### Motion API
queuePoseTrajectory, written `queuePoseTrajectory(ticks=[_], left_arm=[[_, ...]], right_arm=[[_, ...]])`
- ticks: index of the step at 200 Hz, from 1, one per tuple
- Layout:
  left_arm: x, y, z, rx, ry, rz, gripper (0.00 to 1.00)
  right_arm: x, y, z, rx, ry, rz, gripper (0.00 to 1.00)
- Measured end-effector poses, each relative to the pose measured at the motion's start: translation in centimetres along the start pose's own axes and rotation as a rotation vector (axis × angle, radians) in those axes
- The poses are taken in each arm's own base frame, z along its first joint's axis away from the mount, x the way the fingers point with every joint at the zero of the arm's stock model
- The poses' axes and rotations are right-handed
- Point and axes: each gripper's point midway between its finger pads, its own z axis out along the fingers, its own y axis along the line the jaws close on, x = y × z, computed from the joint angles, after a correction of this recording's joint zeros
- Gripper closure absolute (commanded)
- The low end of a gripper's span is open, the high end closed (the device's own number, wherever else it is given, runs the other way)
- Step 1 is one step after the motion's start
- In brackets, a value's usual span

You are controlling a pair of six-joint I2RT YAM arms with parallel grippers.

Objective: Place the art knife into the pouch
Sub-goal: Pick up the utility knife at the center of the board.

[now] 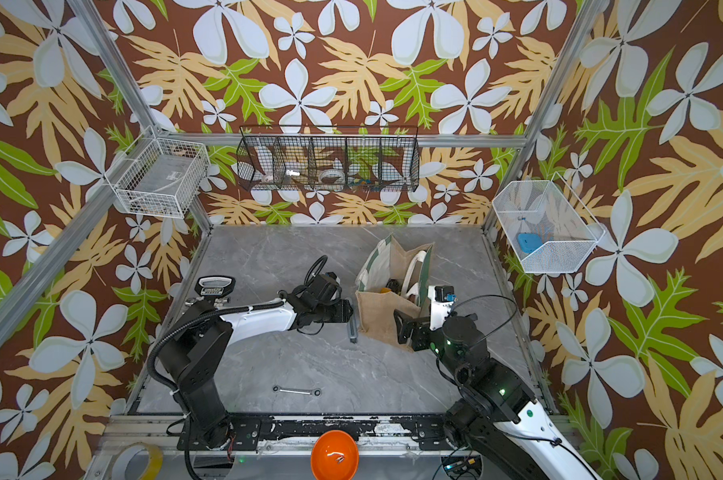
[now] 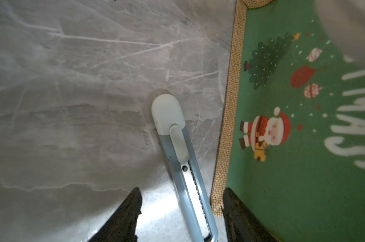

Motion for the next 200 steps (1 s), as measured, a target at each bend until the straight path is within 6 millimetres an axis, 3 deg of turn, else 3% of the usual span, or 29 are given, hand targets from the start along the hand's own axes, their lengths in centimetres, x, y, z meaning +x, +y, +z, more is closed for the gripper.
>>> queuePoseTrajectory(ticks=[31,102,124,148,200], left_arm=[[0.0,0.2,1.2,-0.03,0.025,-0.001,0.46],[-0.8,0.8,3.6,-0.095,0.028,0.027,0.49],[-1.4,0.8,4.1,-0.11,0.013,0.042,0.61],[-1.7,0.9,4.5,-0.12,0.006,0.05,0.67],[-2.0,2.0,4.6,-0.19,-0.016,0.083,0.67]], right_arm=[[1.1,-0.5,0.0,0.008,0.018,0.02,0.0],[1.2,-0.6,0.2,0.018,0.022,0.023,0.0],[1.0,-0.5,0.3,0.023,0.03,0.013,0.0],[0.7,-0.7,0.3,0.036,0.023,0.01,0.0],[0.8,-1.3,0.5,0.074,0.025,-0.012,0.0]])
